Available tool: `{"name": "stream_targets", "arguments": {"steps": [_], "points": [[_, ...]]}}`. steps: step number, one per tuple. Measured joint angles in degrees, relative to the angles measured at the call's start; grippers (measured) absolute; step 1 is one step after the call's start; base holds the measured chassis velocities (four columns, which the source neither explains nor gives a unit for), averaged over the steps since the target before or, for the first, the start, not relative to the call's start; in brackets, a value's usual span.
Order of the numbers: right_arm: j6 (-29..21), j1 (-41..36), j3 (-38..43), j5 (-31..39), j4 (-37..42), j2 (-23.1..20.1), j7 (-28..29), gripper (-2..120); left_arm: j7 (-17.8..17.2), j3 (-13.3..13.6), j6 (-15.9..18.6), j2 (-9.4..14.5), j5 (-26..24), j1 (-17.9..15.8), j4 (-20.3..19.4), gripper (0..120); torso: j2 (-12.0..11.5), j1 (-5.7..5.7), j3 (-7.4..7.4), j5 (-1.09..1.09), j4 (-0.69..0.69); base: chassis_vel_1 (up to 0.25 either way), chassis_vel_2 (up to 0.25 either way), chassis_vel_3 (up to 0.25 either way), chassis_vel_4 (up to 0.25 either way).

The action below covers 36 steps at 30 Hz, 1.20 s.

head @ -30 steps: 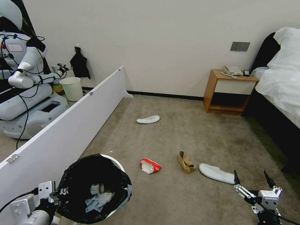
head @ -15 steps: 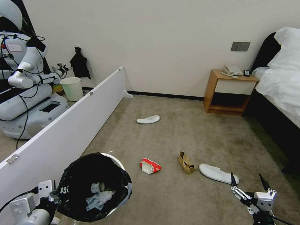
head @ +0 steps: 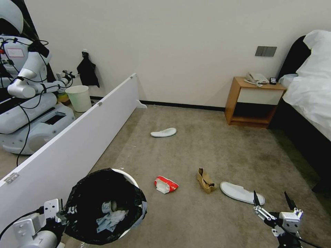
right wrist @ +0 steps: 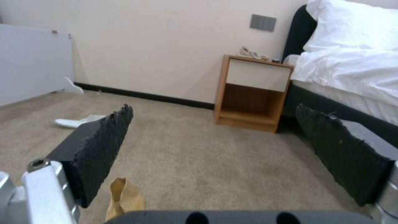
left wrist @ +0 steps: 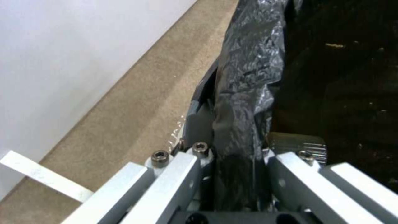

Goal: Pick up the trash bin, then pick up the garbage from the floor and place it into the trash bin.

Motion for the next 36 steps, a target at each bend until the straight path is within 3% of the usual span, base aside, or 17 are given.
{"name": "stream_targets", "arguments": {"steps": [36], "points": [[0.1,0.4,0.1,0.3,-0.5,0.4,-0.4,100,0.4,0.1,-0.5,-0.8,0.2,0.3,0.2,3,0.0,0.0,0.0,0.0,0.0,-0.033,0.033,0.037,-0.032]]}}
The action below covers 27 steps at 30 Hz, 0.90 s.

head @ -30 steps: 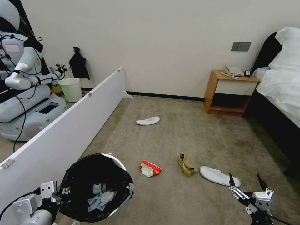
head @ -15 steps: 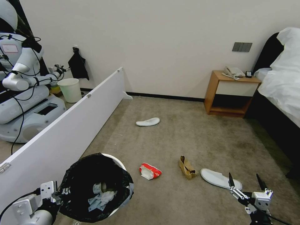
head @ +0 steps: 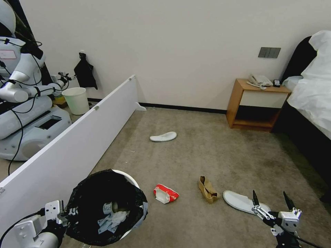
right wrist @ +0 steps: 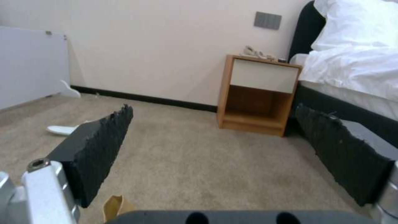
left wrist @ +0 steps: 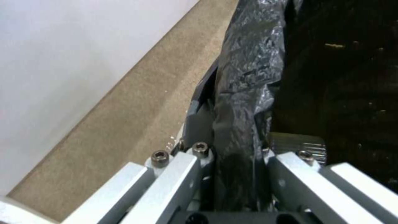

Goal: Pick up the trash bin, then pick up the garbage from the floor and place it into the trash bin.

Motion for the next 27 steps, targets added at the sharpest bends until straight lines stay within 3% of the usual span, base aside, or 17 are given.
{"name": "stream_targets", "arguments": {"steps": [27], "points": [[0.1,0.3,0.2,0.3,-0.4,0.0,-0.3,100,0.0,0.1,0.0,-0.2,-0.1,-0.1,0.2,3,0.0,0.0,0.0,0.0,0.0,-0.066,0.068,0.065,-0.071]]}}
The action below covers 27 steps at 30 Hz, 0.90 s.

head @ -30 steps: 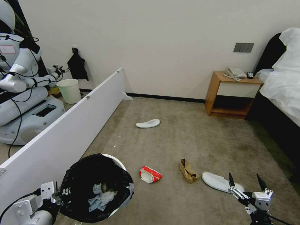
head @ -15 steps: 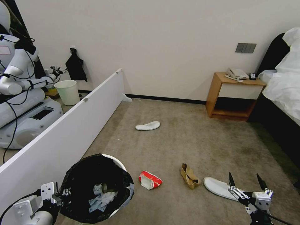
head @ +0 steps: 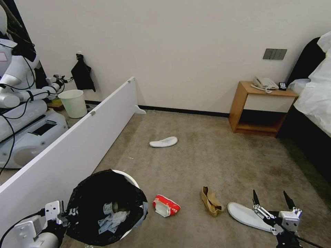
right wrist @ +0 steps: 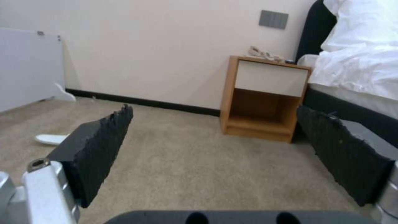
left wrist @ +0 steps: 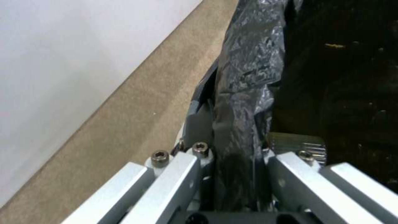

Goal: Pick up the trash bin, then pick up the garbage from the floor and place it into the trash bin.

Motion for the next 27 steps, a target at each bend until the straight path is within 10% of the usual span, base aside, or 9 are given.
{"name": "stream_targets", "arguments": {"steps": [27], "points": [[0.2,0.2,0.1,-0.5,-0.4,-0.1,0.3,100,0.0,0.2,0.0,0.2,-0.1,-0.3,0.1,3,0.0,0.0,0.0,0.0,0.0,-0.051,0.05,0.053,-0.055]]}}
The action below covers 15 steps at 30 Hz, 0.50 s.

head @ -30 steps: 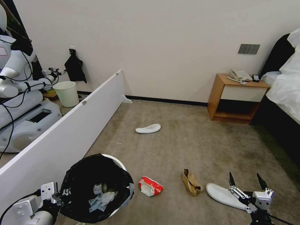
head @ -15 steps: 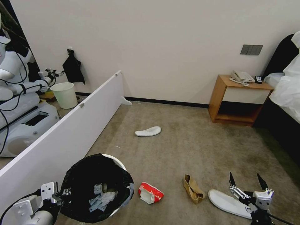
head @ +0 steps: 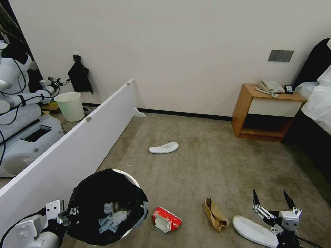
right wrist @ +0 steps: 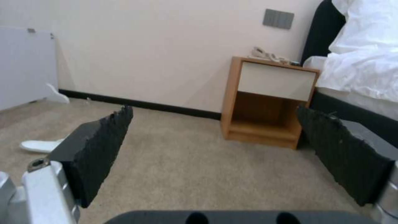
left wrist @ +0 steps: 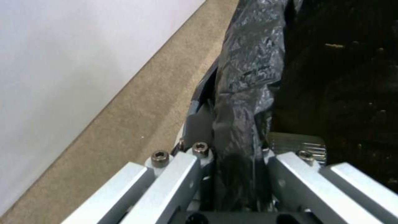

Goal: Pick up the trash bin, then pick up the garbage from the floor and place it into the trash bin.

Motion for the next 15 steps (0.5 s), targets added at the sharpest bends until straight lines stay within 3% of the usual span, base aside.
{"name": "stream_targets", "arguments": {"steps": [15], "points": [[-0.3,-0.1,0.0,-1.1,-0.7,-0.1,2.2,100,0.1,0.0,-0.5,0.1,-0.1,0.1,0.1,3,0.0,0.0,0.0,0.0,0.0,0.0,0.0,0.0,0.0]]}}
